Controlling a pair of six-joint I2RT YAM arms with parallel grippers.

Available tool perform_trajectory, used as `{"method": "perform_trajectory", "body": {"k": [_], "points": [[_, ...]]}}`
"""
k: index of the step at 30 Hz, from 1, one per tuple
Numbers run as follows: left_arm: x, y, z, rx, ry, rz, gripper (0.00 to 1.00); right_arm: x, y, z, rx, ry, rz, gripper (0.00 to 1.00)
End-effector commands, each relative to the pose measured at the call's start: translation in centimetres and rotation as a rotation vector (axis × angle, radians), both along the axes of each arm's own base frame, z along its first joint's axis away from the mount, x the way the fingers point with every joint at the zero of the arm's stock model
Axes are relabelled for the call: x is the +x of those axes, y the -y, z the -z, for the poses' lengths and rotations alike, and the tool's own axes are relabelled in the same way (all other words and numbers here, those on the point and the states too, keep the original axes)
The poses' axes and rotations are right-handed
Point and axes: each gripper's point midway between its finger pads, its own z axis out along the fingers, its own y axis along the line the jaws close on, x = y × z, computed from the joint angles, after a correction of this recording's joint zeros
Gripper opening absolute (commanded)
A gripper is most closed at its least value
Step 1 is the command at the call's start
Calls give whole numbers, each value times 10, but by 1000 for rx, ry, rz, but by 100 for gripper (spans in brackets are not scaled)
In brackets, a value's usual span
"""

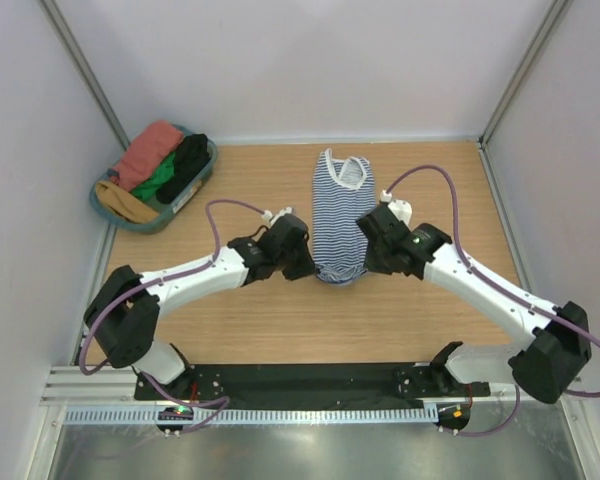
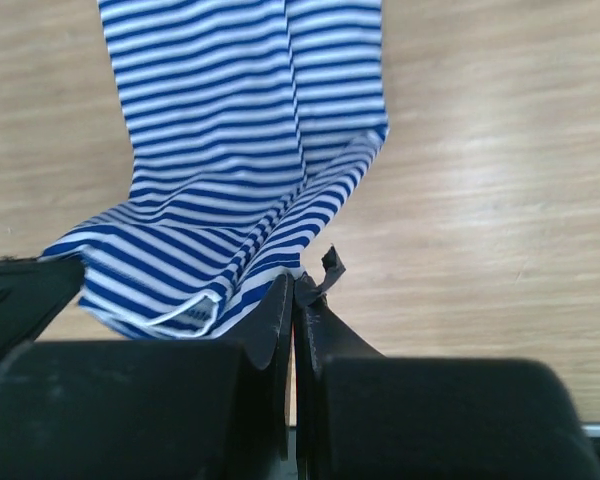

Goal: Fold and stack the tank tops
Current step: Fold the tank top

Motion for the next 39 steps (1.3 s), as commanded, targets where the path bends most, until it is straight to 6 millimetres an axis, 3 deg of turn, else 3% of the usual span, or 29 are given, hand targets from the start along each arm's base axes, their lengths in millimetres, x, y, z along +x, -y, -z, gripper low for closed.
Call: {"method": "perform_trajectory", "body": {"k": [1, 3, 4, 10, 17, 28, 39], "points": [[26, -2, -28, 5, 46, 21, 0, 36, 4, -18, -42, 55, -3, 2], [40, -2, -25, 12, 35, 12, 0, 53, 7, -23, -10, 49, 18, 2], [48, 4, -34, -9, 42, 28, 0, 63, 7, -20, -4, 46, 21, 2], [91, 7, -39, -5, 39, 13, 0, 108, 9, -17, 20, 22, 28, 2], [126, 8, -41, -14, 45, 5, 0, 141, 11, -15, 30, 22, 48, 1], [156, 14, -37, -45, 53, 9, 0, 170, 22, -3, 19, 1, 85, 1], [184, 23, -62, -92, 111, 13, 0, 192, 32, -13, 22, 17, 107, 1]]}}
